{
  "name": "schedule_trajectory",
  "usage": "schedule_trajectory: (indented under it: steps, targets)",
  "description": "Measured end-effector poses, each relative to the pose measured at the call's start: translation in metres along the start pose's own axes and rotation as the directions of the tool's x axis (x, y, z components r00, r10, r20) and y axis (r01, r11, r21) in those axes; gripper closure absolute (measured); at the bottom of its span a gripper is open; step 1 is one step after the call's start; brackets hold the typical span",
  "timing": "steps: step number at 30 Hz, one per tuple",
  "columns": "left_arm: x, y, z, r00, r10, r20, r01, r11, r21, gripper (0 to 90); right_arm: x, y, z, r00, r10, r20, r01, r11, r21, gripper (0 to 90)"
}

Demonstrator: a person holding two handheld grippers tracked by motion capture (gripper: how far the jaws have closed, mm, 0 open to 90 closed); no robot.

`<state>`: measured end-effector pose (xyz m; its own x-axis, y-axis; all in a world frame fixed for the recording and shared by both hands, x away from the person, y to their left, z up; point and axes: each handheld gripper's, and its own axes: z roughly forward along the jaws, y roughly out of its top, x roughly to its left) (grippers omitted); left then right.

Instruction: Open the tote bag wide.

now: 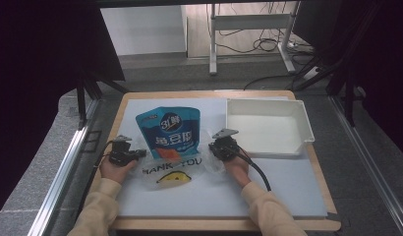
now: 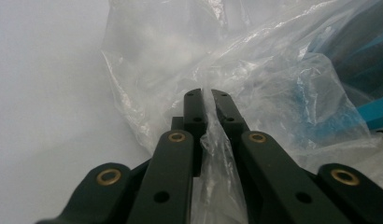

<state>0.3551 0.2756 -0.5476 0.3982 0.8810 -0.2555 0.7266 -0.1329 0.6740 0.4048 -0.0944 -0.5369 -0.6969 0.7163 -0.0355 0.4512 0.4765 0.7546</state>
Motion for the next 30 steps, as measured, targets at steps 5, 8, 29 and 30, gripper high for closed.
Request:
schedule_trajectory:
  steps: [5,8,29,30]
  targets:
    - [0.000,0.000,0.000,1.0000,0.004,0.000,-0.004,1.0000,0.000,85.8,0.013,0.010,-0.020,0.9999,0.007,-0.015,-0.008,0.998,-0.068,54.3]
    - [0.000,0.000,0.000,1.0000,0.005,0.001,-0.005,1.0000,0.000,85.8,0.016,0.015,-0.032,0.9990,0.016,-0.043,-0.021,0.993,-0.113,51.4]
    - [-0.001,0.000,0.000,1.0000,0.002,-0.002,-0.002,1.0000,0.004,85.8,0.061,0.043,-0.081,0.9624,-0.133,-0.237,0.089,0.978,-0.186,88.7]
    - [-0.001,0.000,0.000,1.0000,0.002,-0.002,-0.002,1.0000,0.004,85.8,0.063,0.042,-0.075,0.9612,-0.138,-0.239,0.097,0.980,-0.175,88.8]
